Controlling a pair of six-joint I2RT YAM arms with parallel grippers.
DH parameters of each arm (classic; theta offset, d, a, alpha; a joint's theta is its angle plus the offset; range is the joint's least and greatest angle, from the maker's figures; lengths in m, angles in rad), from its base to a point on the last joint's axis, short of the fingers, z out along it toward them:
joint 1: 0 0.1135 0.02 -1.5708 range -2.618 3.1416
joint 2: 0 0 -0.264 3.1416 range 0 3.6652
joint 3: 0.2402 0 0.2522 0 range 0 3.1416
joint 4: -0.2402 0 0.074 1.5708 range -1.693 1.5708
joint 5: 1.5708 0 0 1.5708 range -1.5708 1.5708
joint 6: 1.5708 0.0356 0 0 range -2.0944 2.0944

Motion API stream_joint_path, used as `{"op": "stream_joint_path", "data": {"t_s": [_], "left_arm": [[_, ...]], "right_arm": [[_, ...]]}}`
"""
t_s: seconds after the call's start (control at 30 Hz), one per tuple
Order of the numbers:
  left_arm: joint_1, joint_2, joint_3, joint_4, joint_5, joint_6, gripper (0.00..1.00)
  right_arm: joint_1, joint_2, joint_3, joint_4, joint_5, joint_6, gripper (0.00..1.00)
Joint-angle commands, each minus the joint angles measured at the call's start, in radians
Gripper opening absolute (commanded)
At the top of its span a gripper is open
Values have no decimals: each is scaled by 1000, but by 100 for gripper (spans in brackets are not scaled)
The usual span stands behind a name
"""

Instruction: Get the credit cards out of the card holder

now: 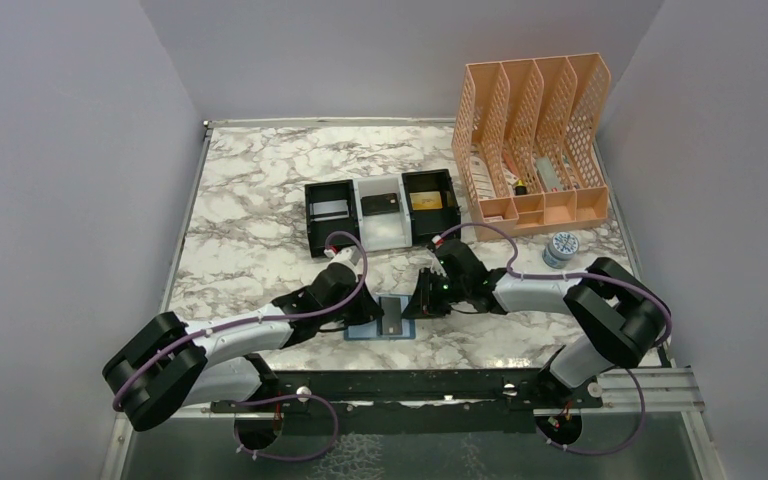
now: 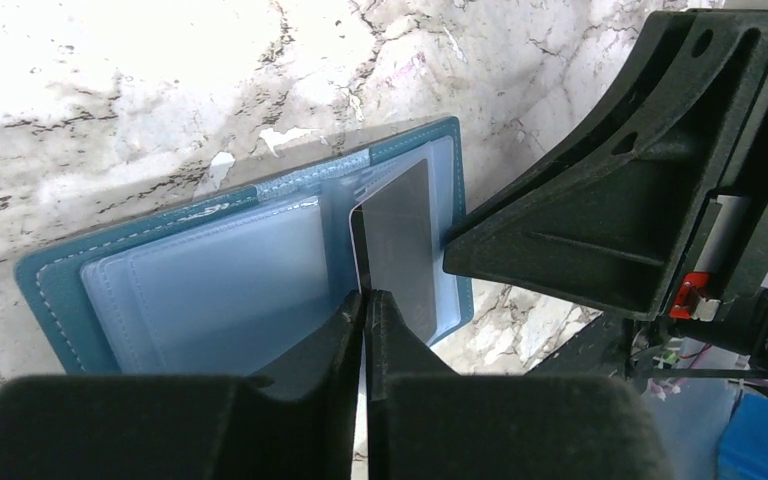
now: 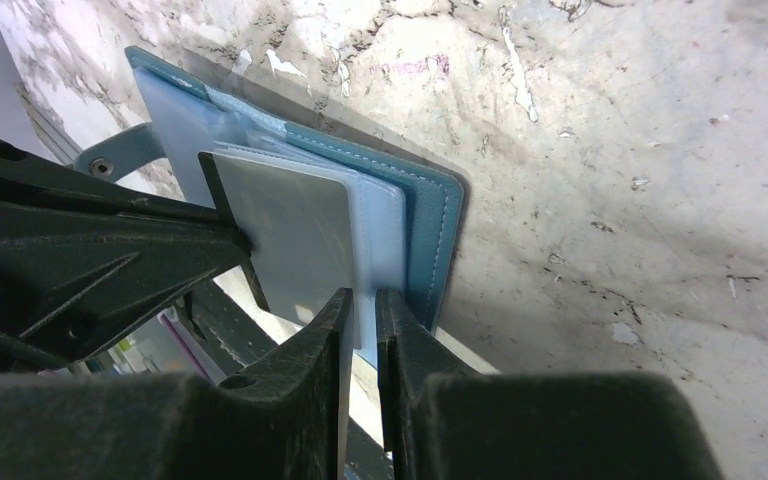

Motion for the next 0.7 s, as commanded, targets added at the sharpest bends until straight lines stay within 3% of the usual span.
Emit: {"op": "stream_joint_path", "data": {"t_s": [0.0, 0.37, 0.57, 0.67], "left_arm": [[0, -6, -19, -35, -37, 15, 11], [2, 22, -25, 31, 15, 11, 31], [1, 64, -34, 67, 33, -4, 31], [1, 78, -47, 103, 48, -21, 24]], "right_arm": [[5, 25, 2, -70, 43, -31, 16], [5, -5, 35, -89, 10, -59, 16], [5, 9, 33, -76, 3, -54, 16], [5, 23, 22, -72, 11, -40, 16]]}}
